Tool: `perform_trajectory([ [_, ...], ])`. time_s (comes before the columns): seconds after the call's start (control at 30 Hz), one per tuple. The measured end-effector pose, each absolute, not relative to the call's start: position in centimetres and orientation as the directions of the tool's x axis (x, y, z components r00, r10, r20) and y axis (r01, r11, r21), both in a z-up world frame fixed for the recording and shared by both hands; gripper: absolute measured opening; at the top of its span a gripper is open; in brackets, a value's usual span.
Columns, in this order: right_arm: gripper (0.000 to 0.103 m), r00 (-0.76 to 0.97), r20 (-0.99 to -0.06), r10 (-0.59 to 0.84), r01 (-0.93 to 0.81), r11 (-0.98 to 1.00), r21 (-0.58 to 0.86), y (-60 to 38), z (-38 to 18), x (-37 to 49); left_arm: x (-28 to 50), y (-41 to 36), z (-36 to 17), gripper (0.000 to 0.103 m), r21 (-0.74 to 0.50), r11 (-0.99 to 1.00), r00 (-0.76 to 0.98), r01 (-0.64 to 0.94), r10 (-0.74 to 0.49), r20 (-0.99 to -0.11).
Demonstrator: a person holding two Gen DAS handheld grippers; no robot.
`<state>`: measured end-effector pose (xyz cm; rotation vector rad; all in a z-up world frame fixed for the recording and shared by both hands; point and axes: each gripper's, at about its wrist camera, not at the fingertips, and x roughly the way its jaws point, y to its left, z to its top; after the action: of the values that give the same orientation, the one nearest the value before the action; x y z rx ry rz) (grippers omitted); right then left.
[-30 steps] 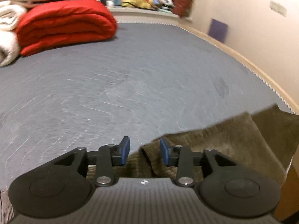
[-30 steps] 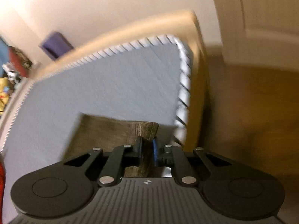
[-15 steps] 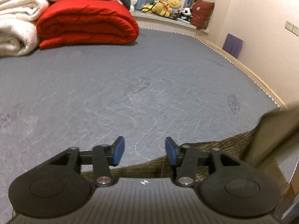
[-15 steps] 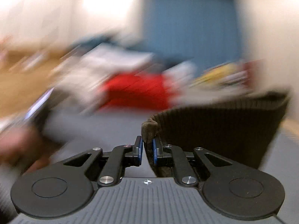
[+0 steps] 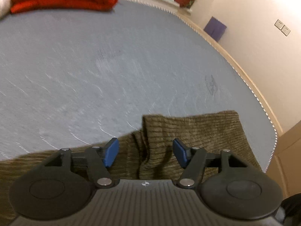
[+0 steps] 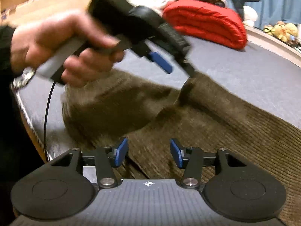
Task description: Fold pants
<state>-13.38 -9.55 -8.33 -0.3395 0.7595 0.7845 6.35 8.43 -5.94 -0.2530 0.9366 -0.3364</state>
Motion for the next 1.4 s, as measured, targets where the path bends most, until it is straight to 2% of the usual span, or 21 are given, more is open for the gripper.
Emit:
perform_trajectory([
  [0.1, 0.051, 0.445, -0.747, 0.493, -0.771, 0.636, -0.039, -8.9, -9.2, -13.7, 7.5, 7.5, -7.7, 0.071, -0.347, 0.922, 0.525, 0.174, -0.385, -0.759],
  [0.13, 0.036, 0.435, -0.756, 0.490, -0.774, 0.632, -0.036, -8.8, -9.4, -13.8, 7.7, 7.2, -8.1, 0.064, -0.335, 0.925, 0.526, 0.182, -0.379, -0.762],
  [0.17, 0.033, 0.428, -0.755, 0.498, -0.780, 0.625, -0.030, -8.8, -9.3, -13.9, 7.8, 7.0, -8.2, 0.052, -0.316, 0.930, 0.539, 0.187, -0.367, -0.758],
  [0.2, 0.027, 0.435, -0.748, 0.502, -0.784, 0.620, -0.039, -8.8, -9.2, -14.1, 7.8, 7.1, -8.0, 0.033, -0.307, 0.934, 0.552, 0.185, -0.357, -0.753],
  [0.23, 0.024, 0.439, -0.742, 0.507, -0.792, 0.608, -0.053, -8.9, -8.9, -14.4, 7.8, 7.3, -7.7, 0.024, -0.315, 0.935, 0.567, 0.166, -0.352, -0.745],
  [0.3, 0.013, 0.426, -0.728, 0.537, -0.825, 0.561, -0.069, -9.1, -7.9, -15.3, 7.4, 8.1, -6.6, 0.021, -0.342, 0.933, 0.587, 0.111, -0.339, -0.735],
  [0.4, 0.009, 0.453, -0.705, 0.545, -0.858, 0.482, -0.178, -9.5, -7.0, -17.4, 6.3, 7.1, -6.1, 0.023, -0.267, 0.950, 0.582, 0.162, -0.310, -0.751],
  [0.47, 0.008, 0.436, -0.732, 0.523, -0.866, 0.464, -0.184, -10.1, -7.6, -17.9, 6.1, 6.7, -7.1, 0.036, -0.175, 0.967, 0.550, 0.188, -0.251, -0.797],
  [0.5, 0.008, 0.422, -0.747, 0.514, -0.866, 0.471, -0.165, -10.5, -7.9, -17.8, 5.9, 6.7, -7.1, 0.051, -0.126, 0.975, 0.563, 0.182, -0.208, -0.800],
  [0.57, 0.008, 0.424, -0.754, 0.502, -0.845, 0.520, -0.129, -11.4, -8.1, -17.1, 5.0, 6.9, -6.0, 0.053, -0.069, 0.984, 0.623, 0.166, -0.159, -0.766],
  [0.6, 0.009, 0.421, -0.750, 0.510, -0.831, 0.548, -0.095, -12.0, -7.7, -16.9, 4.5, 6.9, -5.2, 0.050, -0.036, 0.986, 0.659, 0.165, -0.137, -0.739],
  [0.67, 0.026, 0.432, -0.719, 0.544, -0.790, 0.612, -0.012, -13.6, -6.4, -16.4, 3.1, 6.6, -3.4, 0.050, 0.004, 0.983, 0.726, 0.186, -0.135, -0.675],
  [0.7, 0.044, 0.455, -0.692, 0.560, -0.763, 0.646, 0.020, -14.6, -5.5, -16.2, 2.6, 6.4, -2.8, 0.048, -0.006, 0.978, 0.737, 0.209, -0.161, -0.656],
  [0.73, 0.054, 0.493, -0.657, 0.570, -0.728, 0.684, 0.047, -15.6, -4.7, -15.9, 2.1, 6.3, -2.4, 0.042, -0.033, 0.969, 0.734, 0.244, -0.207, -0.647],
  [0.83, 0.057, 0.641, -0.591, 0.489, -0.542, 0.834, 0.103, -19.5, -2.8, -14.4, 1.1, 5.1, -3.0, 0.039, -0.107, 0.925, 0.654, 0.365, -0.336, -0.678],
  [0.9, 0.061, 0.724, -0.603, 0.336, -0.347, 0.932, 0.103, -22.3, -2.7, -13.0, 1.3, 4.0, -5.0, 0.040, -0.170, 0.873, 0.500, 0.457, -0.411, -0.763],
  [0.97, 0.066, 0.743, -0.652, 0.149, -0.122, 0.989, 0.087, -25.2, -3.7, -11.5, 0.9, 2.4, -8.1, 0.040, -0.030, 0.870, 0.433, 0.492, -0.274, -0.859],
  [1.0, 0.066, 0.724, -0.684, 0.089, -0.028, 0.995, 0.100, -26.7, -4.4, -10.9, 0.3, 1.8, -9.0, 0.042, 0.058, 0.850, 0.453, 0.524, -0.221, -0.863],
  [1.07, 0.066, 0.654, -0.756, 0.000, 0.160, 0.977, 0.139, -29.9, -6.0, -10.1, -0.1, 1.5, -8.7, 0.042, 0.068, 0.844, 0.470, 0.531, -0.227, -0.853],
  [1.17, 0.069, 0.565, -0.825, -0.007, 0.313, 0.927, 0.207, -33.0, -8.1, -10.1, 0.1, 2.6, -7.1, 0.044, -0.004, 0.875, 0.490, 0.484, -0.275, -0.827],
  [1.4, 0.070, 0.539, -0.839, 0.077, 0.343, 0.890, 0.302, -34.2, -9.2, -10.9, 0.7, 1.5, -5.8, 0.046, -0.067, 0.889, 0.534, 0.454, -0.331, -0.778],
])
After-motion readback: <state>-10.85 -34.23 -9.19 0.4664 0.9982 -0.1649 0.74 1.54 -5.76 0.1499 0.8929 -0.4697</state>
